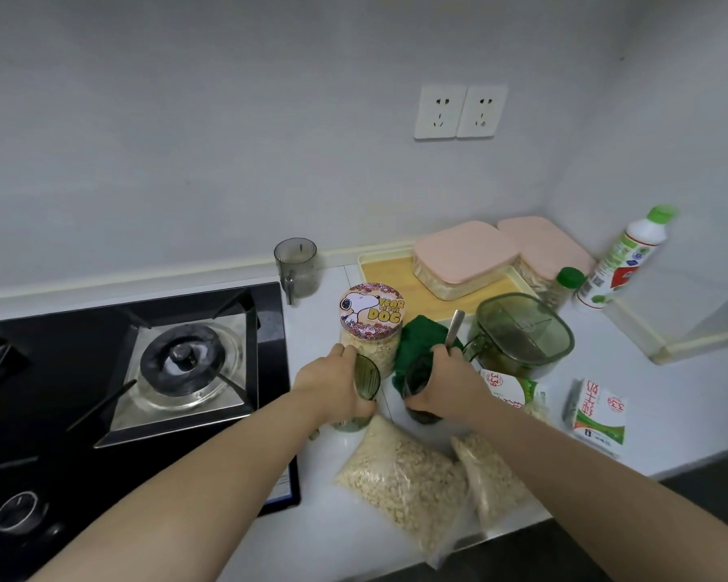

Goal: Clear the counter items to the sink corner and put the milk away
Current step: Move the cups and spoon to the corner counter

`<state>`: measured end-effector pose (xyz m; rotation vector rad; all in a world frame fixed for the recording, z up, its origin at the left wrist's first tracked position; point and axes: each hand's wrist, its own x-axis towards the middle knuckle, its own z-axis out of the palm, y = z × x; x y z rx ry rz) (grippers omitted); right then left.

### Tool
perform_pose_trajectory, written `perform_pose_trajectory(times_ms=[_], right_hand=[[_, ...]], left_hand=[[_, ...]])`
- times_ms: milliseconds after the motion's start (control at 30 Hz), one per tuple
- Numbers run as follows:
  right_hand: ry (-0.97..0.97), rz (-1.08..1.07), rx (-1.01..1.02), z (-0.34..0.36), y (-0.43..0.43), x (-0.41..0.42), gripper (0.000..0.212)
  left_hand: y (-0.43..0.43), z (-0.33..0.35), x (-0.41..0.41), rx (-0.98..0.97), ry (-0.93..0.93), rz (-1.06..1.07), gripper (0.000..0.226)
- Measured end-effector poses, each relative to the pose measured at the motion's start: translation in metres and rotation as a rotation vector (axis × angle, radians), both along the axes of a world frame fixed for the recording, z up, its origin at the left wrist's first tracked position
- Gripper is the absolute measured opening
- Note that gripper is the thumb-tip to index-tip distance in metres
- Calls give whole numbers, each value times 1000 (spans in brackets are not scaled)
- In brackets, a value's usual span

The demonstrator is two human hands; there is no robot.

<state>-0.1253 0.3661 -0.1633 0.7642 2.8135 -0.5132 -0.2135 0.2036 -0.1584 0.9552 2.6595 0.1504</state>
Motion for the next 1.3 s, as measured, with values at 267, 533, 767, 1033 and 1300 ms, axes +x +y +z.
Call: perform_pose_trajectory(times_ms=[267, 533, 767, 1033, 1300], right_hand=[[22, 98, 85, 18, -5, 2, 78], [40, 153, 20, 55, -10, 4, 79], [108, 262, 12, 92, -47, -2, 79], [163, 381, 1, 120, -145, -27, 81], [163, 538, -18, 129, -298, -43, 93]], left_hand=[[0, 5, 6, -2, -76, 33, 78], [-19, 27, 4, 181, -175, 162, 79], [-61, 74, 2, 333, -173, 230, 84], [-156, 103, 6, 373, -63, 280, 94], [-312, 120, 16, 348, 50, 351, 99]])
